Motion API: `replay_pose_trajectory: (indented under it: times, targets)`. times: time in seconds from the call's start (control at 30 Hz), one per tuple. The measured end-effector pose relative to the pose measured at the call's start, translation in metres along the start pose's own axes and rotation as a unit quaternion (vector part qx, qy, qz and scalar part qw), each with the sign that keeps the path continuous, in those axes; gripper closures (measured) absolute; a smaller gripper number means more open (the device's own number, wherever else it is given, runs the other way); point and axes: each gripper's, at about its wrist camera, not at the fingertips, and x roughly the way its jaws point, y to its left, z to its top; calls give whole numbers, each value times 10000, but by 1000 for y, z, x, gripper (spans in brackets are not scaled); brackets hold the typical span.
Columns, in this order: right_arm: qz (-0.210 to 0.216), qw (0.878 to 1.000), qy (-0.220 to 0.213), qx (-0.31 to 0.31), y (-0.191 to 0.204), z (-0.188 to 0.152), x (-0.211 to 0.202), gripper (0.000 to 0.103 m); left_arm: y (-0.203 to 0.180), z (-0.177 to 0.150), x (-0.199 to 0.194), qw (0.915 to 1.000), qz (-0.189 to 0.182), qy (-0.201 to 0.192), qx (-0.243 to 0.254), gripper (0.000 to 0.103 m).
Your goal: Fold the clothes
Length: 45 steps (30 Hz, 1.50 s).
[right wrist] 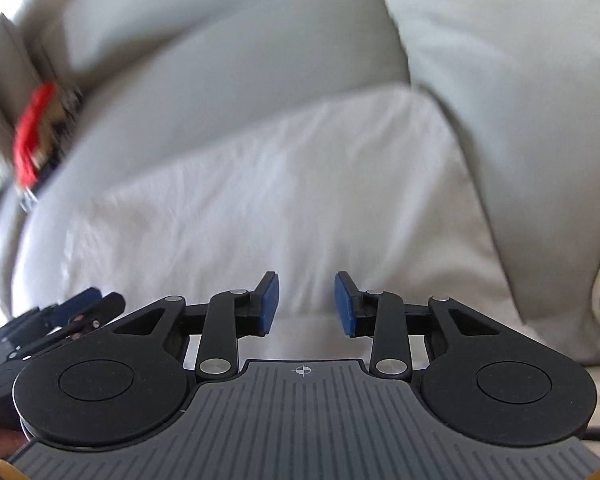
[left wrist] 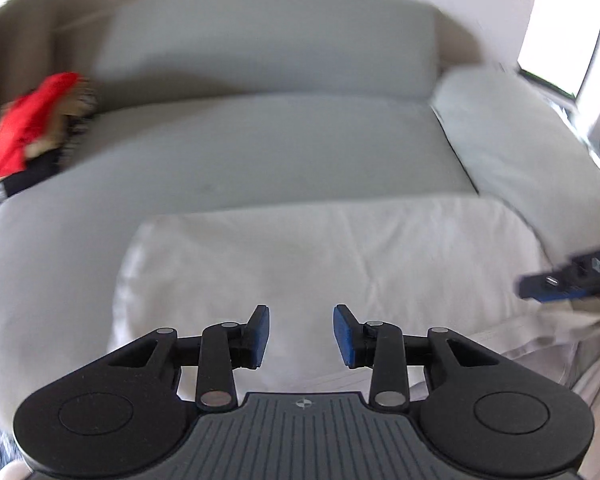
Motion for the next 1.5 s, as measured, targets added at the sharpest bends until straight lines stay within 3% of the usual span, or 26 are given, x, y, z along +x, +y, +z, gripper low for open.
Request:
replay_pose_trajectory:
  times: [0.1,0.17,0.23,0.37,0.43,0.5,0.63,0.8,0.9,1.1,1.13,1.2,1.33,1.4,1.5]
  targets:
    - [212,9972,711,-89,-14,-31,-22,66,-6,-18,6,9956,-378,821,251,81]
    - [470,9949,895,-21,-30,-53,-45,68,-5,-41,-24,9906,-770,1043,424,81]
    - [523,9965,651,79,-49,-71,-71,62,4,-64,-60,9886,-1066,1020,303,79]
    - [315,9965,-59,769,-81,-84,-90,60,40,-92,-90,9919,-958,705,-434,71]
    - [507,9914,-237,1181,-89,-86,-86,61,41,-91,-87,9914,-841,528,-849,72]
    - [665,9799,-433,1830,-98,-94,-79,61,33,-88,-79,9905,-722,398,-1100,71]
    - [761,9432,-744,3147,-120,-117,-66,58,8,-84,-72,9888,-876,429,-1129,70]
    - [1126,9162,-881,3743,-123,-142,-39,58,-13,-93,-62,9876,-907,507,-1177,68]
    - [1480,8878,-1088,4219,-133,-151,-26,58,-14,-99,-57,9855,-925,599,-1292,67]
    - [1904,8716,-1448,4280,-145,-163,-25,58,-10,-106,-57,9823,-909,626,-1512,67]
    - [2018,8689,-1513,4260,-145,-165,-28,62,-9,-106,-58,9822,-887,623,-1535,67]
    - [2203,8677,-1611,4155,-143,-167,-34,69,-9,-106,-60,9826,-844,601,-1543,67]
    - [2352,8815,-1663,3742,-133,-159,-42,72,-11,-105,-62,9851,-674,583,-1468,67]
    - [2323,8872,-1668,3620,-128,-153,-38,72,-9,-106,-62,9844,-665,594,-1514,67]
    - [2018,9061,-1490,3406,-117,-150,-32,72,-8,-107,-63,9840,-652,600,-1544,67]
